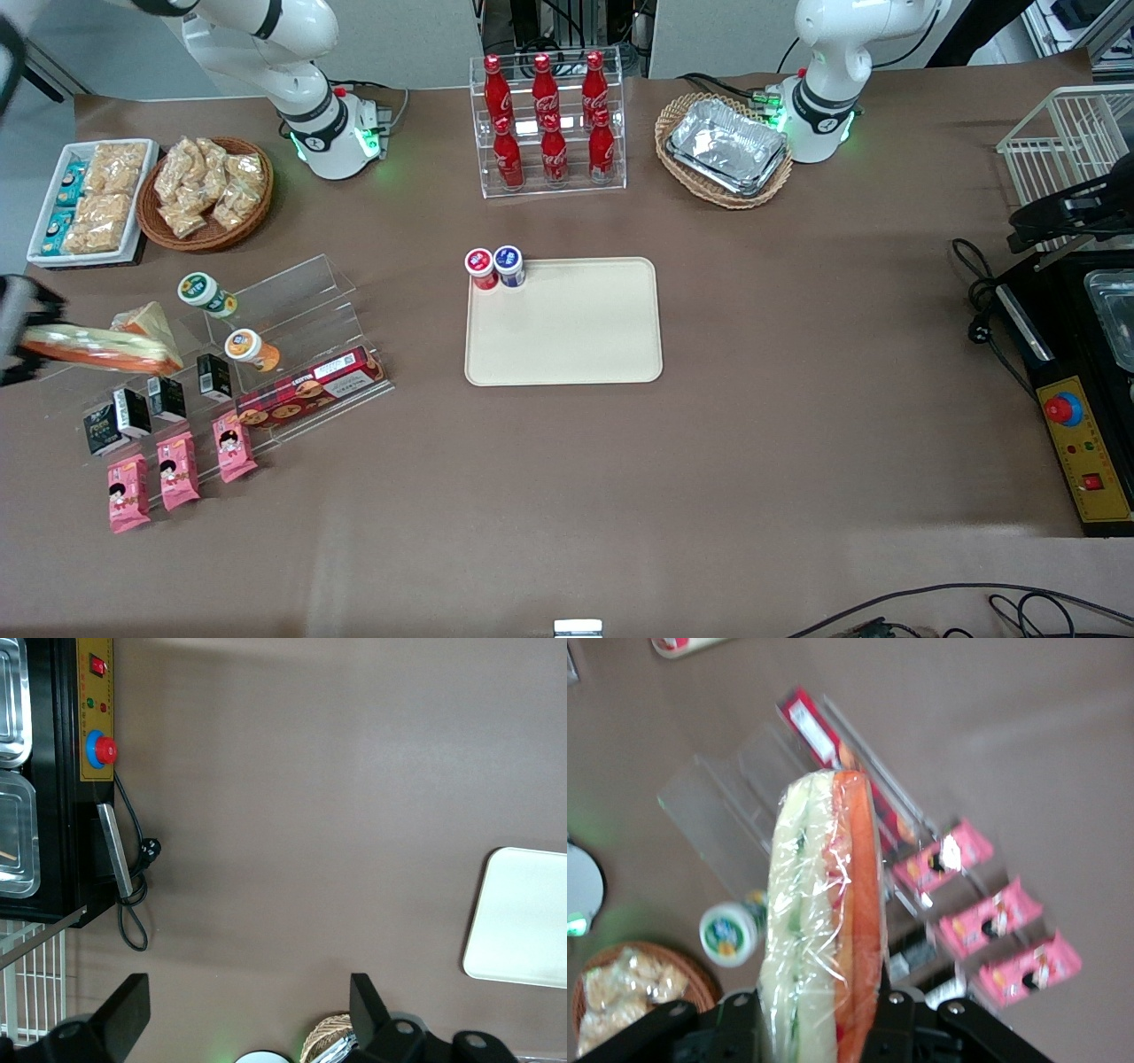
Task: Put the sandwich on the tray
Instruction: 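Lift the sandwich out of the rack and carry it over the cream tray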
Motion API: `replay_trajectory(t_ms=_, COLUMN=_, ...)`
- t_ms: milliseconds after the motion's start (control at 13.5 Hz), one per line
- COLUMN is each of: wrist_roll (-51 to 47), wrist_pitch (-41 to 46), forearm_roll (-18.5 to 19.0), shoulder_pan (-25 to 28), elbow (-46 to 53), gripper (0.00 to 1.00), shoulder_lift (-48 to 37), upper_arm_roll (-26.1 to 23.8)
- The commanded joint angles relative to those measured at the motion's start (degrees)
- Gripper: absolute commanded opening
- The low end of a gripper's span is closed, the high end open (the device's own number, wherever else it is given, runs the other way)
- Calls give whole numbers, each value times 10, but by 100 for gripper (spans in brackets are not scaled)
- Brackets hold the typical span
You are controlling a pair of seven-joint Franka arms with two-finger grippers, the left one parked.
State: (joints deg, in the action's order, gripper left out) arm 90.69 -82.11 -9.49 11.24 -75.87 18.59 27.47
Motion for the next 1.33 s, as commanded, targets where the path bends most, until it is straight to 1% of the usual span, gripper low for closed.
replay_trajectory(t_ms=0, wrist_roll=-105, wrist_pitch=13, forearm_roll=-10, shoulder_pan=116, elbow=0, gripper=5, shoulder_lift=-15, upper_arm_roll=-1)
replay_trajectory(t_ms=148, wrist_roll=-154, wrist_pitch=3, forearm_roll=-15, shoulder_pan=187, elbow=-1, gripper=6, shoulder_lift=-15, upper_arm_roll=-1)
replay_trajectory(t_ms=444, wrist_roll=-241, wrist_pitch=-73, forearm_roll=-11, shoulder_pan=328, elbow=-11, gripper=6, shoulder_lift=-6, upper_arm_roll=-5)
replay_trajectory(t_ms=519, wrist_roll=-249, wrist_pitch=-93, forearm_roll=-9, shoulder_pan=364, elbow=-13, gripper=6, shoulder_lift=6, upper_arm_roll=-5)
replay_trajectory(t_ms=593, wrist_roll=-250, wrist_pitch=-116, forearm_roll=-10, shoulder_pan=388, elbow=-16, gripper=6, shoulder_lift=20, upper_arm_roll=-5)
replay_trajectory(t_ms=963, wrist_roll=-253, wrist_pitch=-262, forearm_roll=-31, shoulder_pan=470, elbow=-63, gripper=6, shoulder_lift=104, upper_arm_roll=-15)
replay_trajectory(t_ms=1037, wrist_roll=-257, wrist_pitch=-278, forearm_roll=-47, shoulder_pan=469, elbow=-68, gripper=7, shoulder_lift=121, upper_arm_roll=-15)
replay_trajectory(t_ms=1111, wrist_roll=-257, wrist_pitch=-291, forearm_roll=-73, shoulder_pan=471, elbow=-73, gripper=7, shoulder_lift=139, upper_arm_roll=-15)
replay_trajectory(t_ms=1259, wrist_roll=-259, wrist_pitch=-316, forearm_roll=-84, shoulder_pan=480, elbow=-75, gripper=7, shoulder_lift=169, upper_arm_roll=-15)
